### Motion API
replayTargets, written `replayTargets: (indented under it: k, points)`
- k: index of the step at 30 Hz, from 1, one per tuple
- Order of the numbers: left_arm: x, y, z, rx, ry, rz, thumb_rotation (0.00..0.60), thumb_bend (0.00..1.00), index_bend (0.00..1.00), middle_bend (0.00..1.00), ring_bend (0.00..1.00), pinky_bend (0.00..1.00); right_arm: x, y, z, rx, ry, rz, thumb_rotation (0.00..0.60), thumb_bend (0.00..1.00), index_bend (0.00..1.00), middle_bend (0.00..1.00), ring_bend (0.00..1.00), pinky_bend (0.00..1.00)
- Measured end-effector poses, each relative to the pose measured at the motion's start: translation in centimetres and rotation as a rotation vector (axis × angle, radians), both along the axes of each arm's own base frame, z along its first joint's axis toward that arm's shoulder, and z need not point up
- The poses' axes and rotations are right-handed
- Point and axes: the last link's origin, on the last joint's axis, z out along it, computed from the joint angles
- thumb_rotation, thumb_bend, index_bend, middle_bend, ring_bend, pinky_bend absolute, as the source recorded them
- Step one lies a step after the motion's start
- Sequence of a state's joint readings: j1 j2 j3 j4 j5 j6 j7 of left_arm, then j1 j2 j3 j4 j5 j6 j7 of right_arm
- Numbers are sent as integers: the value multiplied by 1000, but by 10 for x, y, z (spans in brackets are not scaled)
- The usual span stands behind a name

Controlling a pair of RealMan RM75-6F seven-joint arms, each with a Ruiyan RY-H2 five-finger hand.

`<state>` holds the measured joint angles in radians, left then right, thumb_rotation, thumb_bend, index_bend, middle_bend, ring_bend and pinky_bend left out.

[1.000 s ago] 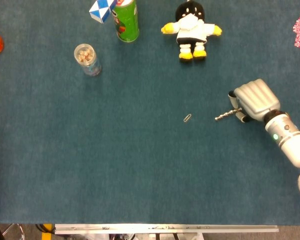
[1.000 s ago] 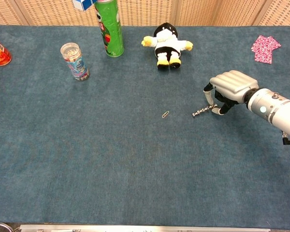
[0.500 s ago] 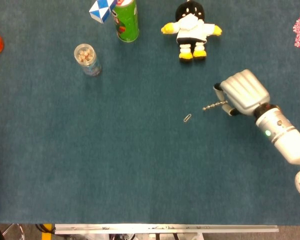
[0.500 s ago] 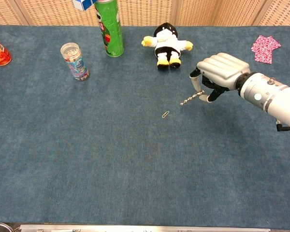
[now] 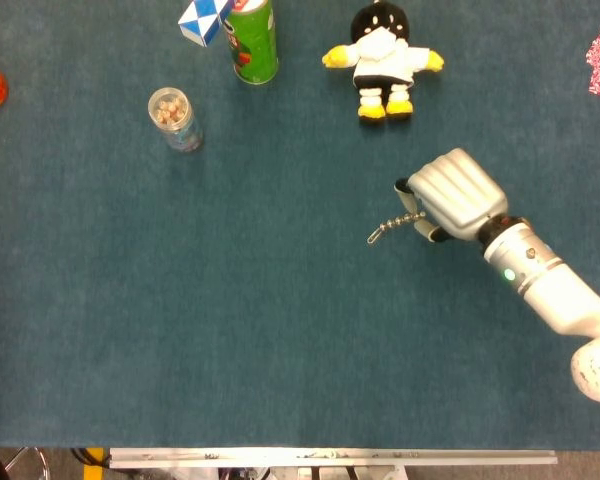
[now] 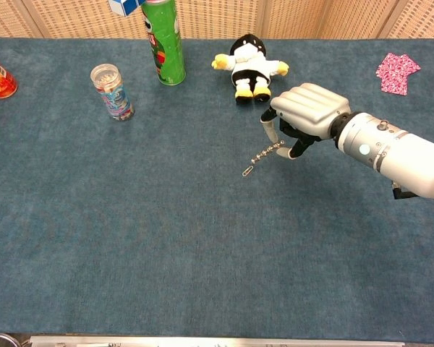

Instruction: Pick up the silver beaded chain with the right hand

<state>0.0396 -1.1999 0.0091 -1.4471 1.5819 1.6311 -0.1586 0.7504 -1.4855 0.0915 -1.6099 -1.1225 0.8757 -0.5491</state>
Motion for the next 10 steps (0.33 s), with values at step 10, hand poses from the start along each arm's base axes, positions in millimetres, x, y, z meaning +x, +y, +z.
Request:
replayTargets:
  k: [10]
  points:
    - [0, 1, -1, -3, -1, -3, 600, 205, 80, 93, 70, 57, 4, 5, 1, 7, -7, 14, 600, 290, 632, 959, 1000, 1000]
